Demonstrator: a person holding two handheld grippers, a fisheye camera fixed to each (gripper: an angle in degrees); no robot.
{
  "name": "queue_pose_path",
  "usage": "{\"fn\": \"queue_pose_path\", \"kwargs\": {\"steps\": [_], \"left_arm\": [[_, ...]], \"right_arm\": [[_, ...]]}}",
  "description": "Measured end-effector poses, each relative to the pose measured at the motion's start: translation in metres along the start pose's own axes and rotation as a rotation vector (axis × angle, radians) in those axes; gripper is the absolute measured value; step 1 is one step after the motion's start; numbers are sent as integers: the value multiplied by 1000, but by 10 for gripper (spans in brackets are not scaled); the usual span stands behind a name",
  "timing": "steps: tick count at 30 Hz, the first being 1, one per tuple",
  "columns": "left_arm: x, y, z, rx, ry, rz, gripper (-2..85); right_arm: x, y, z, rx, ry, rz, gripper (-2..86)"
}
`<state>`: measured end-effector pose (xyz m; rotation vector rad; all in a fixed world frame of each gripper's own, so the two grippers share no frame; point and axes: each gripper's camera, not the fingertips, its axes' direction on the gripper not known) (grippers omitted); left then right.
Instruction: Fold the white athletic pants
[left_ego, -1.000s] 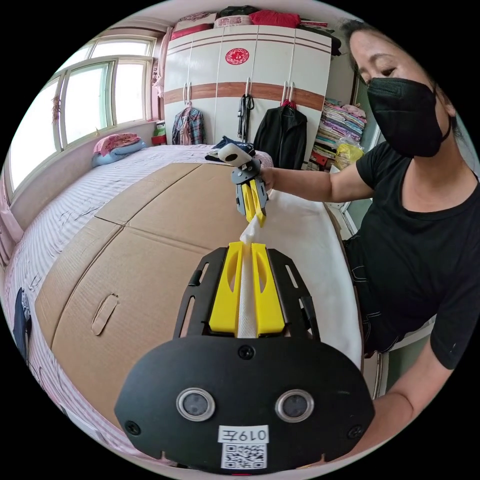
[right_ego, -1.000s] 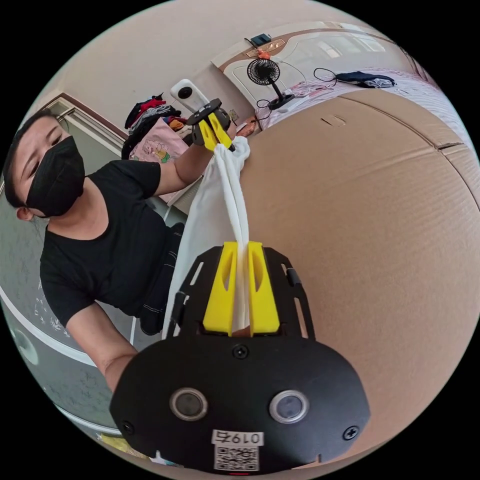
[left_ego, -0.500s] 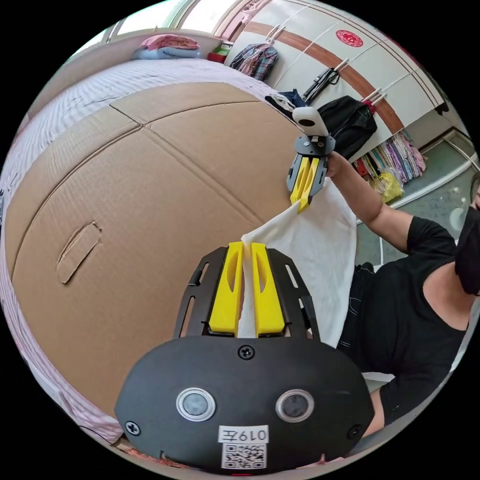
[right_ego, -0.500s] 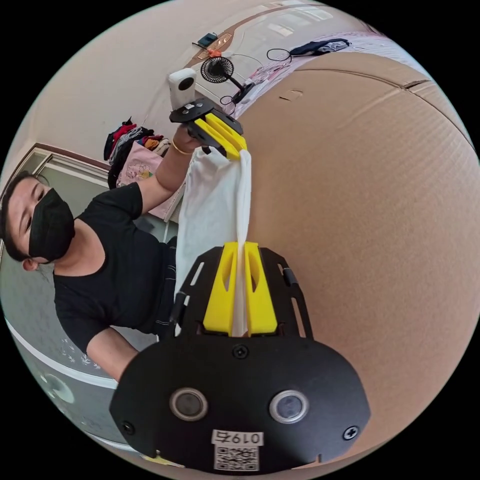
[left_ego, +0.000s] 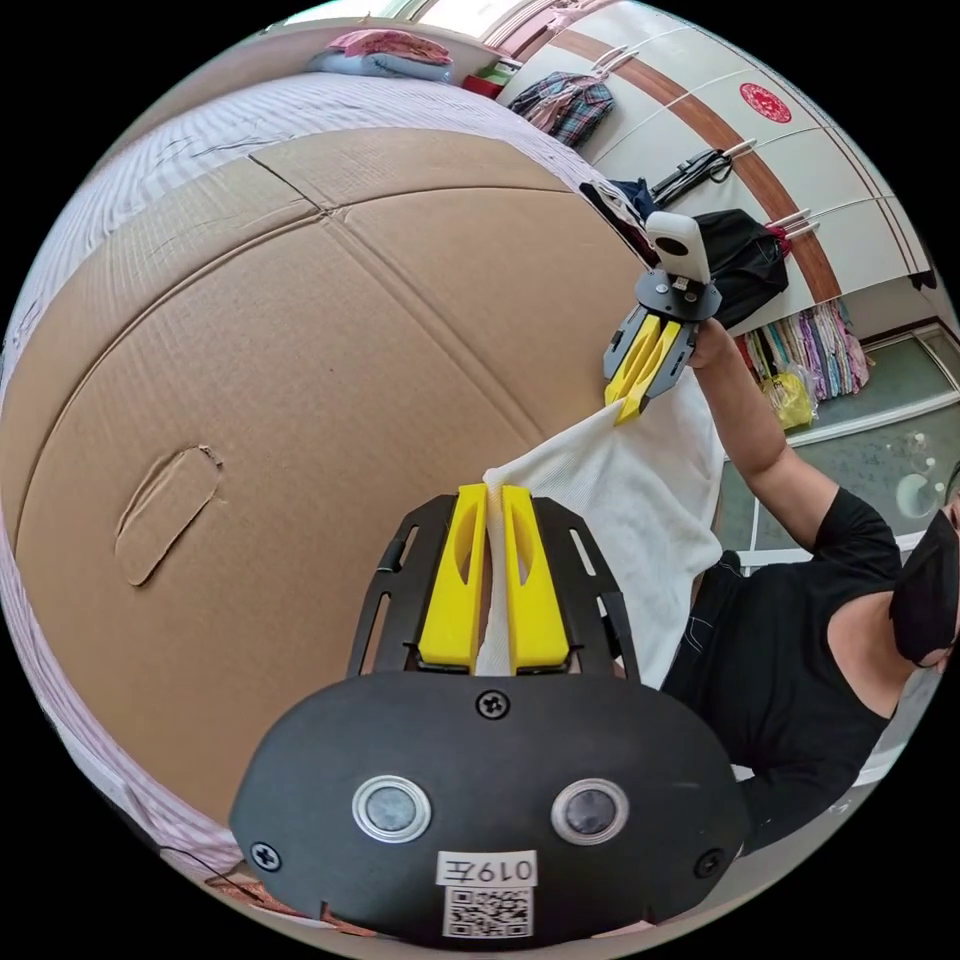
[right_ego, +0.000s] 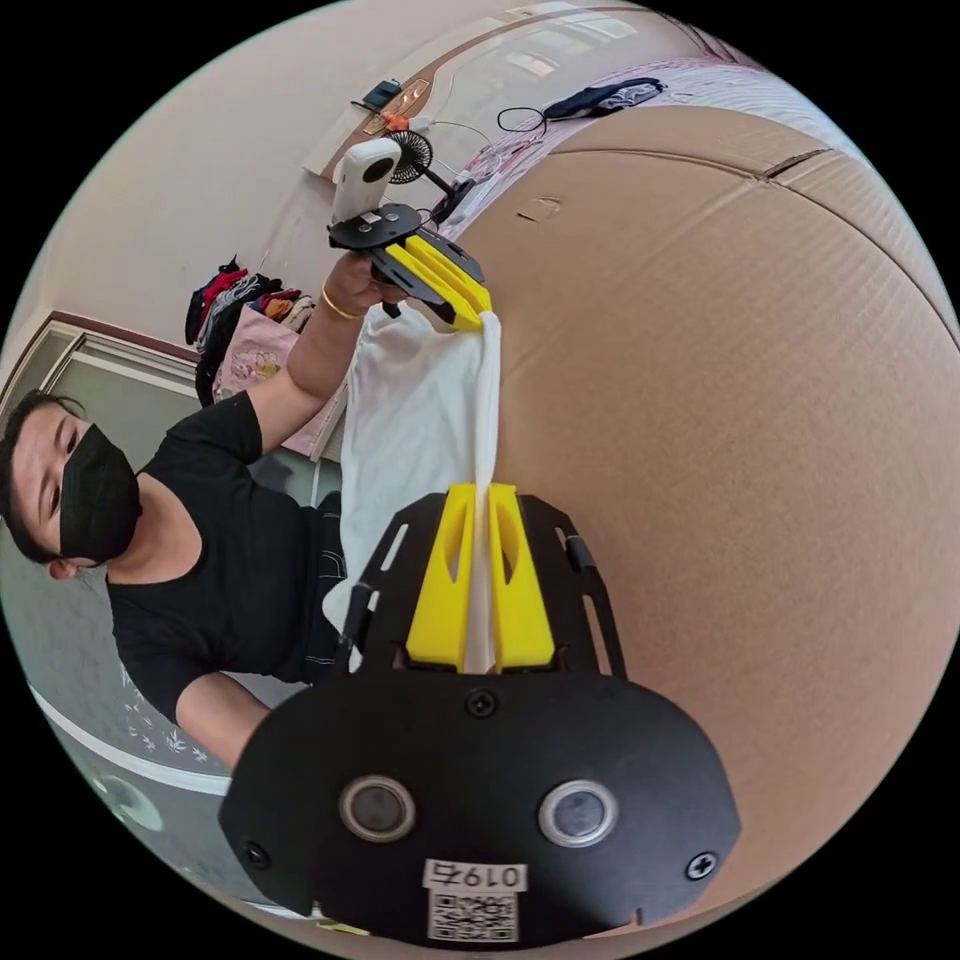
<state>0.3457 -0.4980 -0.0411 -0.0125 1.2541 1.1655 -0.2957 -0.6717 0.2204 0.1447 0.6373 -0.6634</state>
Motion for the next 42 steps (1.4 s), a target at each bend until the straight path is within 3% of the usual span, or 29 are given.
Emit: {"fn": "queue_pose_path", "kwargs": {"steps": [9, 17, 27, 36, 42], "left_arm": [[-21, -7, 6, -30, 82, 27, 8], [-25, -4, 1, -39, 64, 35, 8], [-17, -1, -7, -72, -2, 72, 11], [-32, 73, -58, 105, 52, 29, 12], [-10, 172, -96, 170, -184, 38, 25]], "right_arm": [[11, 40, -11, -2, -98, -3, 53], [9, 56, -23, -69, -29, 6, 3], [5, 60, -39, -34, -1, 60, 3], [-27, 68, -52, 52, 123, 120, 19], [-81, 47, -80, 165, 329, 86, 22]]}}
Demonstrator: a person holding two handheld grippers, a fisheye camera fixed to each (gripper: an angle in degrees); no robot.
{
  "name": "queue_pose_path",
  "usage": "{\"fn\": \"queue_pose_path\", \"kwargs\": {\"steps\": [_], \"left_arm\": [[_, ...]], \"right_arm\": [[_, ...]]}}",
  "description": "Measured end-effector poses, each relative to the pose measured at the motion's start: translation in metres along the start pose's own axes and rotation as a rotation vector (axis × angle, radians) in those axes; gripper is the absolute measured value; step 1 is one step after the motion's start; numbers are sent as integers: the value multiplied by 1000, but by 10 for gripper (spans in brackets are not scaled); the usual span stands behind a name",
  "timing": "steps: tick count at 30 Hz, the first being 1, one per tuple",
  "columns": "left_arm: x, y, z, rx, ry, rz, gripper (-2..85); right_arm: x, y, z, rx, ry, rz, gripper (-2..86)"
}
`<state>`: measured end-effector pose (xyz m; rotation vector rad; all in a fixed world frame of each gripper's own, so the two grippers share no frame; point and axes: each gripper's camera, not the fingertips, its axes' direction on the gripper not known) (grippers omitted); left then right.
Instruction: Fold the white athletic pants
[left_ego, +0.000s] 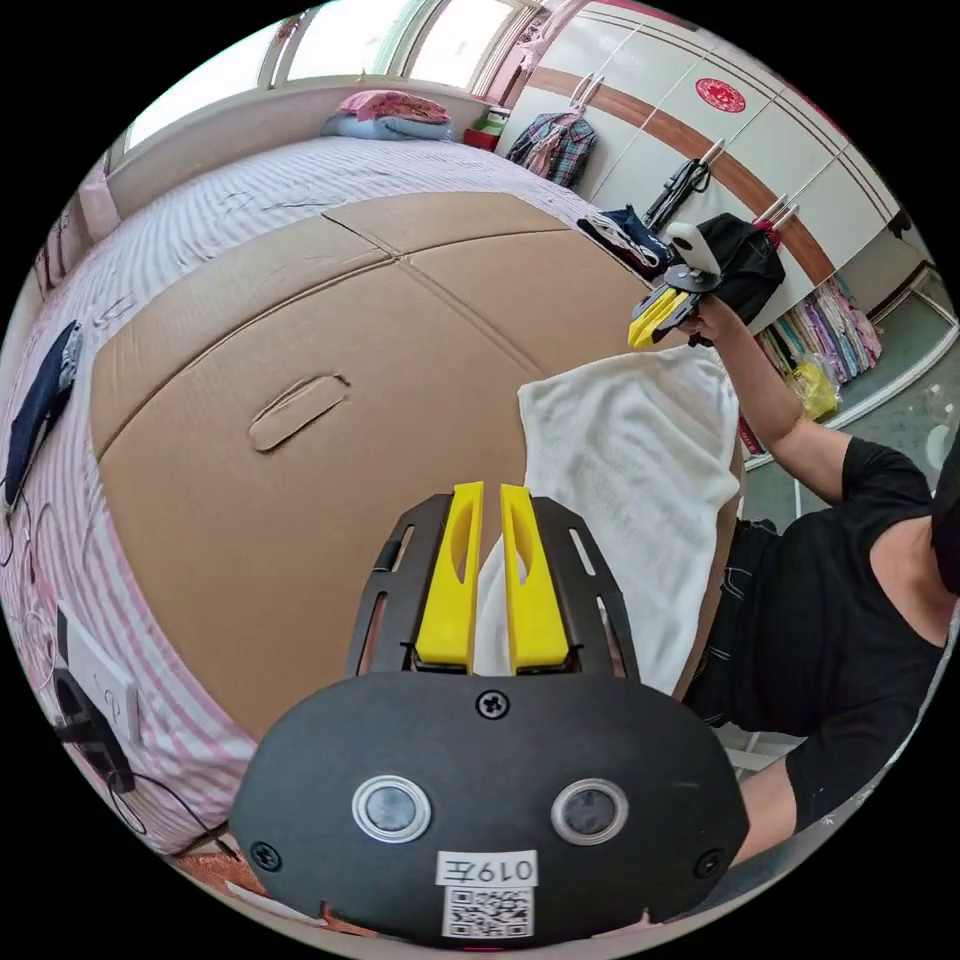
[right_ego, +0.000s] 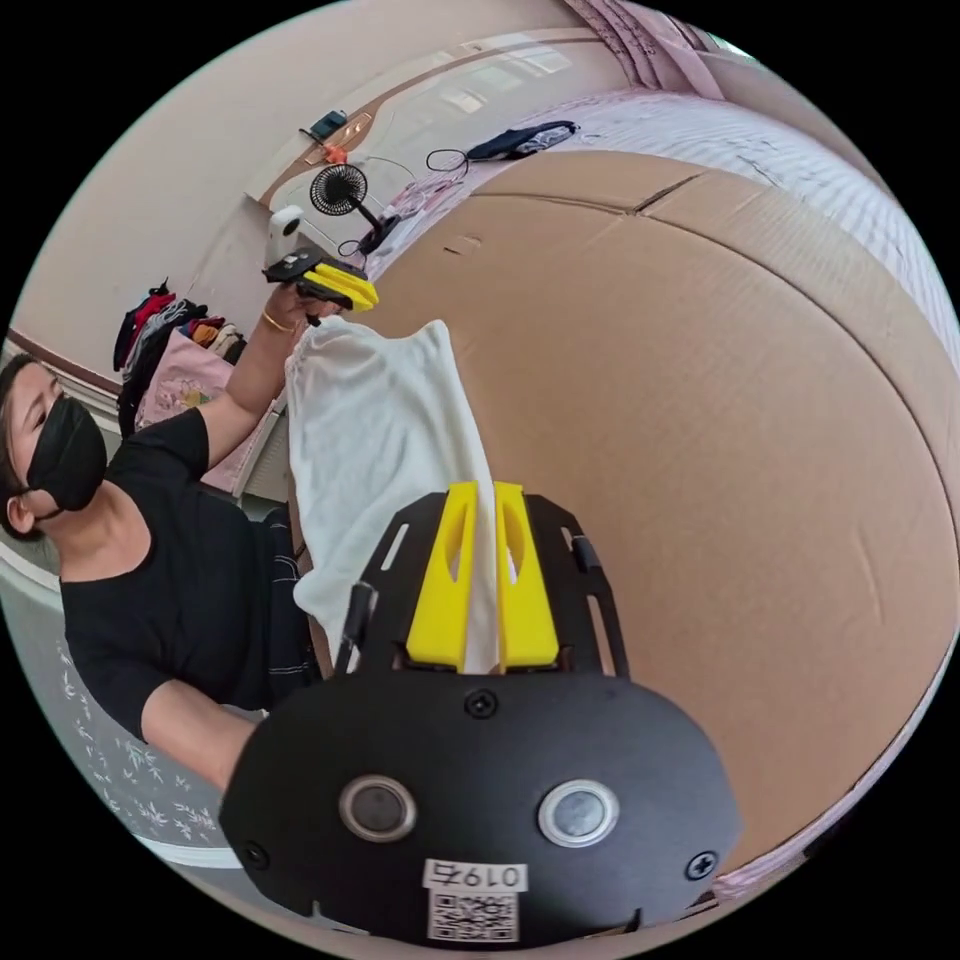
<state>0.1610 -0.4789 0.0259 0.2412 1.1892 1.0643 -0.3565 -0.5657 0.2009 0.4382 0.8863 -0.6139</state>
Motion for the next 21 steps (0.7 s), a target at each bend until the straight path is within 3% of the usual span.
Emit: {"fn": "queue_pose_path", "kwargs": {"steps": [5, 10, 21], "left_arm": [[-10, 81, -39, 71, -17, -12, 70], [-12, 100, -34, -71, -38, 3, 93], [-20, 113, -36, -173, -20, 119, 35]], "right_arm": [[-40, -74, 11, 90, -3, -60, 51], [-50, -149, 48, 25, -33, -61, 73], [-72, -207, 79, -101, 14, -57, 69]]}}
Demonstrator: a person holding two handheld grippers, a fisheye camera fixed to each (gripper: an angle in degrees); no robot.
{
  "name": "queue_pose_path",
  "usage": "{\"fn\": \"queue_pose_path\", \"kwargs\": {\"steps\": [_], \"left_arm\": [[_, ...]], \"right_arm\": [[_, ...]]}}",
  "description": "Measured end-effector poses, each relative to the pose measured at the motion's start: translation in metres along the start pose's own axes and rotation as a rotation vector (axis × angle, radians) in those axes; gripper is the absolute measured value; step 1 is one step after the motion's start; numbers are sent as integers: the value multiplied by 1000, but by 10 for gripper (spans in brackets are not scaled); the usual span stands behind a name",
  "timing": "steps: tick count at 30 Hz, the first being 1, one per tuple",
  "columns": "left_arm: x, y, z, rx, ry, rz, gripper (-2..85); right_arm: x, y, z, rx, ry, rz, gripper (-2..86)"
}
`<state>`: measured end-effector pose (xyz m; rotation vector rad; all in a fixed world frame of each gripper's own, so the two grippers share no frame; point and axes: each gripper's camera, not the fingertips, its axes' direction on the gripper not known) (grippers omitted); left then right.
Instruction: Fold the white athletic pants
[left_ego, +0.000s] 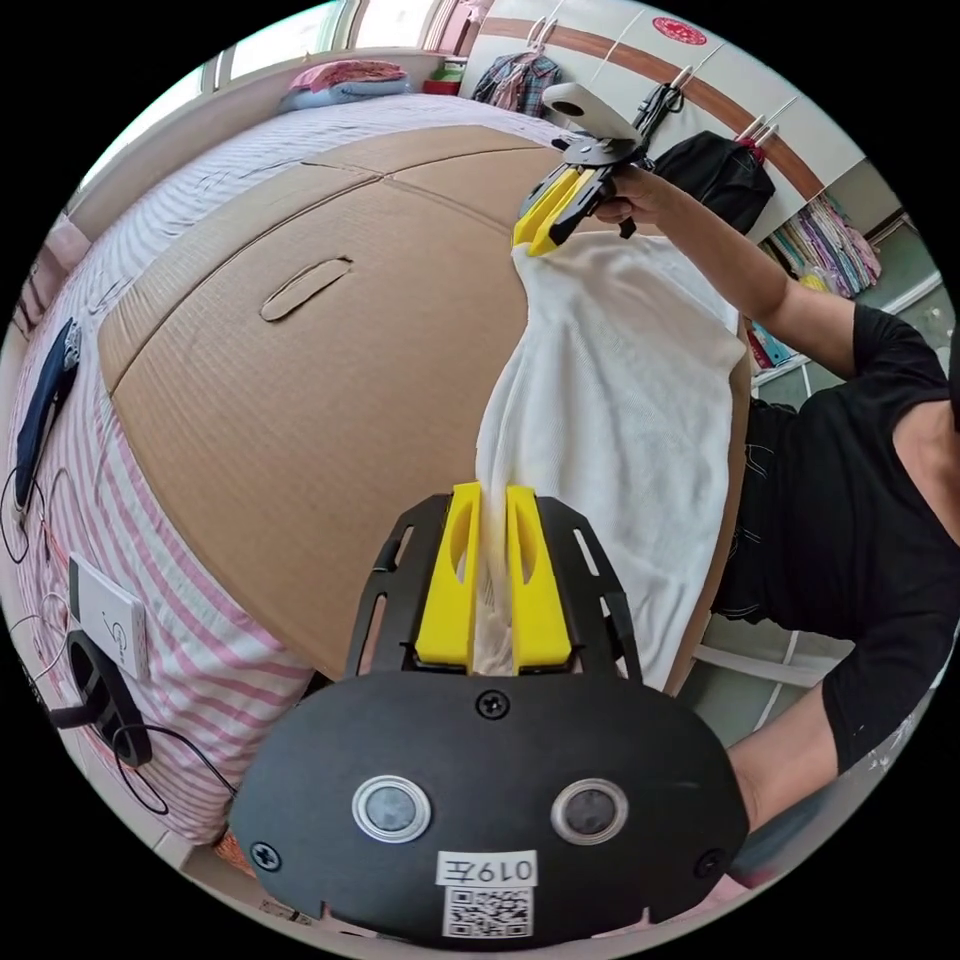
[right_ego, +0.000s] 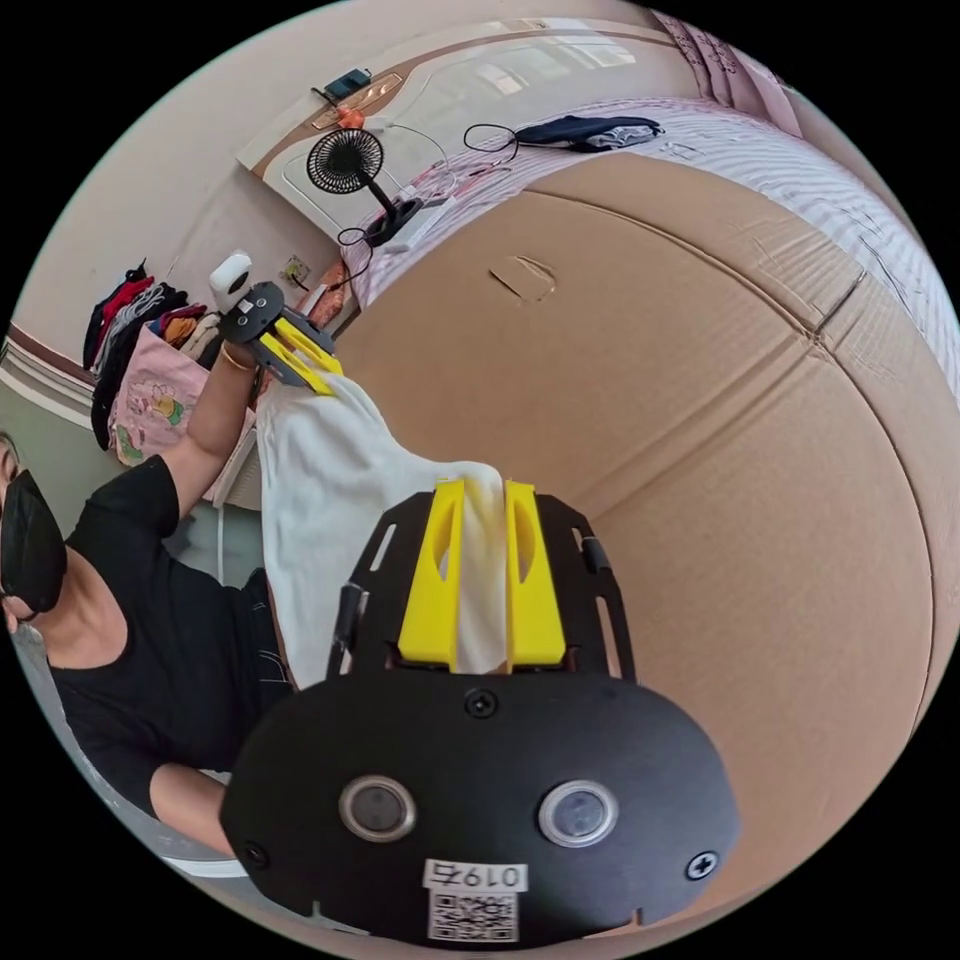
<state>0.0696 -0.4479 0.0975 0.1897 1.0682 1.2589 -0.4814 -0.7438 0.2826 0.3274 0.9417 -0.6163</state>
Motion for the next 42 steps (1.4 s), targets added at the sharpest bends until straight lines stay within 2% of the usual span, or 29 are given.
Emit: {"fn": "queue_pose_path", "kwargs": {"steps": [8, 14, 19, 21, 24, 26, 30, 32, 36, 39, 42], "left_arm": [[-55, 28, -14, 65, 163, -195, 14], [-91, 56, -8, 125, 322, -319, 11], [-85, 63, -20, 137, 269, -253, 11], [-81, 63, -27, 133, 237, -228, 11], [-74, 64, -36, 131, 191, -193, 10], [-69, 69, -43, 149, 172, -174, 10], [-68, 81, -51, 197, 183, -169, 10], [-70, 89, -55, 223, 204, -172, 10], [-74, 94, -57, 234, 218, -178, 10], [-81, 98, -56, 234, 239, -204, 11], [-100, 109, -52, 243, 273, -327, 15]], "right_arm": [[-7, -23, -16, 32, 2, -3, 18], [-3, -36, -29, 79, -68, 44, 14], [-40, -53, -60, 206, -22, -111, 39], [-59, -69, -69, 241, -70, -215, 47], [-85, -114, -63, 159, -143, -346, 72], [-99, -151, -41, 25, -153, -409, 84], [-101, -192, -14, -117, -173, -433, 86], [-98, -209, -8, -168, -257, -445, 84], [-101, -222, -6, -219, -299, -472, 50], [-101, -228, -18, -185, -289, -489, 6], [-81, -238, -28, -141, -299, -384, -4]]}}
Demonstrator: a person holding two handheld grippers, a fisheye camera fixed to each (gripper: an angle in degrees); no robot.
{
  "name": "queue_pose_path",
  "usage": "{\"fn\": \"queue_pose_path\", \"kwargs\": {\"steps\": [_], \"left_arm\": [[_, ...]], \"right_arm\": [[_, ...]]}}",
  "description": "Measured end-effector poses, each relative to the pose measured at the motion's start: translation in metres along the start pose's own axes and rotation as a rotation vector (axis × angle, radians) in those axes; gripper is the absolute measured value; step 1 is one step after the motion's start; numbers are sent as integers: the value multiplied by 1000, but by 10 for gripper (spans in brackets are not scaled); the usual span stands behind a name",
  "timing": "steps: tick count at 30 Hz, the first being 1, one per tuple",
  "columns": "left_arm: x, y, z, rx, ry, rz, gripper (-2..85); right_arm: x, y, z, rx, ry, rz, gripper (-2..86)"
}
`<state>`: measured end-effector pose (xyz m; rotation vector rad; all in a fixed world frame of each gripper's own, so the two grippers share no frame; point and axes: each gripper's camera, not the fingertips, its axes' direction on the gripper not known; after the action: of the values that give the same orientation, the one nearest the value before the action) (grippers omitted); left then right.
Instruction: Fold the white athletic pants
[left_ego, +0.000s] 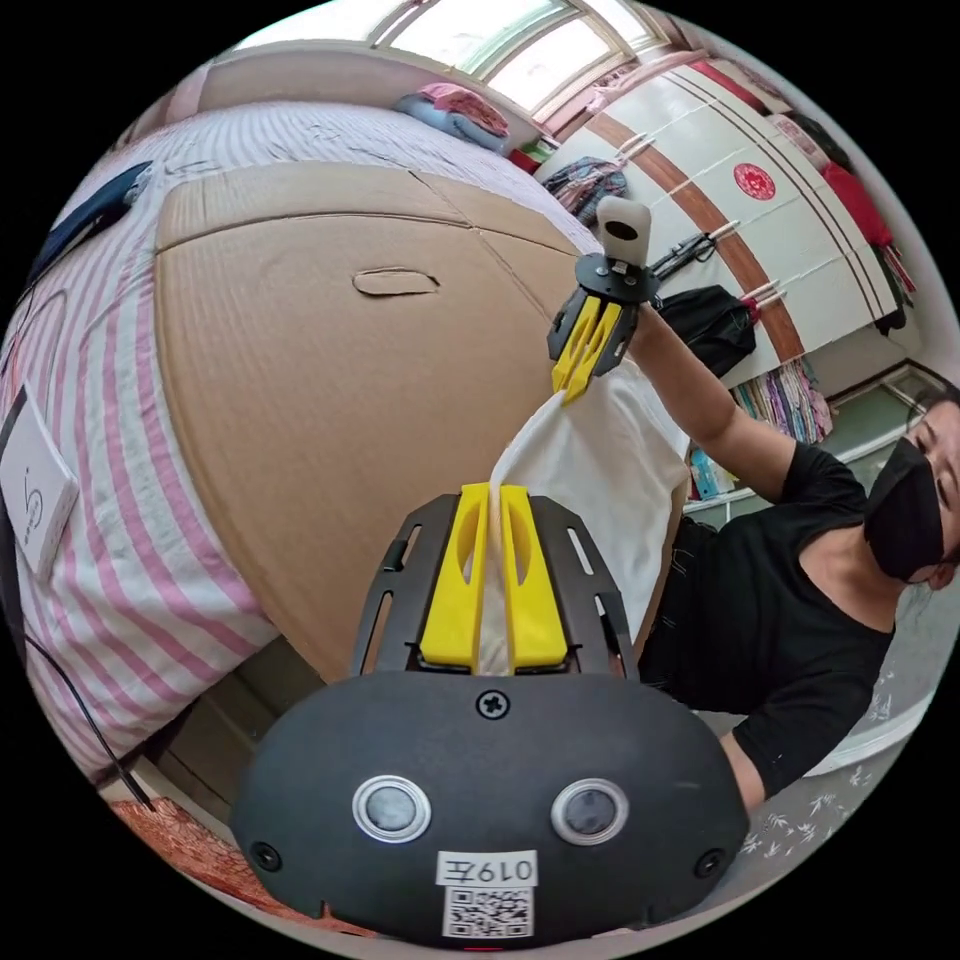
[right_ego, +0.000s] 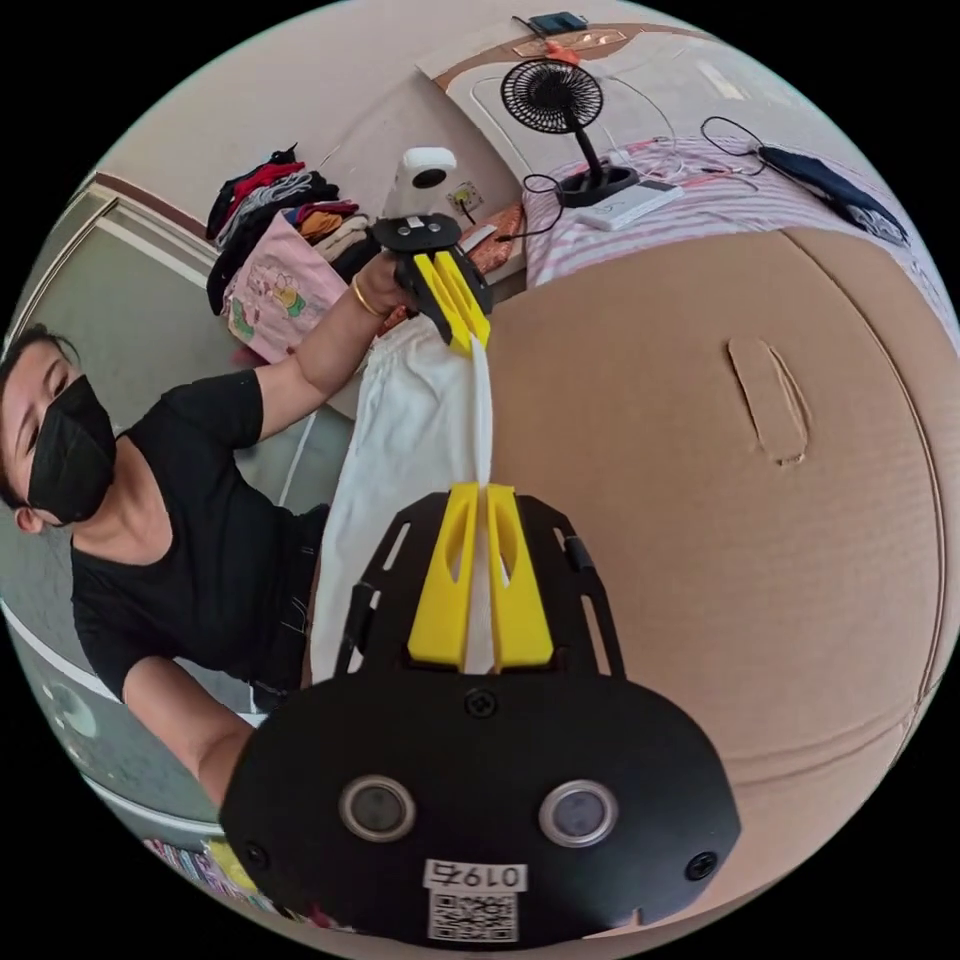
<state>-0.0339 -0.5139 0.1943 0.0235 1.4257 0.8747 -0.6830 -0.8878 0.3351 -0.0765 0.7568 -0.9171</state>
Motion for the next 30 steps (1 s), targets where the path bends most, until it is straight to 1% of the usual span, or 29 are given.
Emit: {"fn": "queue_pose_path", "kwargs": {"steps": [3, 4, 9, 13, 16, 18, 21, 23, 26, 30], "left_arm": [[-12, 5, -4, 23, 8, -41, 21], [-11, 6, -4, 16, 19, -26, 24], [6, 7, -9, -20, -40, 54, 48], [12, -3, -6, -108, -25, 95, 72], [13, -10, 3, -210, -26, 101, 60], [15, -12, 6, -242, -6, 116, 42], [13, -10, -1, -234, 10, 88, 23], [7, -4, -8, -209, 26, 32, 17], [0, 6, -9, -194, 76, -13, 13], [6, 19, -15, -174, 89, -3, 10]], "right_arm": [[13, -2, 0, -9, -1, 73, -6], [14, -4, -2, -4, -5, 75, -6], [16, -10, -17, 0, -21, 84, -7], [11, -17, -30, -15, -10, 74, -7], [5, -19, -42, -7, 1, 62, -7], [3, -19, -49, -1, -1, 64, -6], [2, -17, -62, 10, -13, 83, -5], [5, -16, -70, 21, -25, 120, -3], [-2, -14, -82, 27, -25, 113, 7], [-15, -9, -101, -20, -52, 87, 36]]}}
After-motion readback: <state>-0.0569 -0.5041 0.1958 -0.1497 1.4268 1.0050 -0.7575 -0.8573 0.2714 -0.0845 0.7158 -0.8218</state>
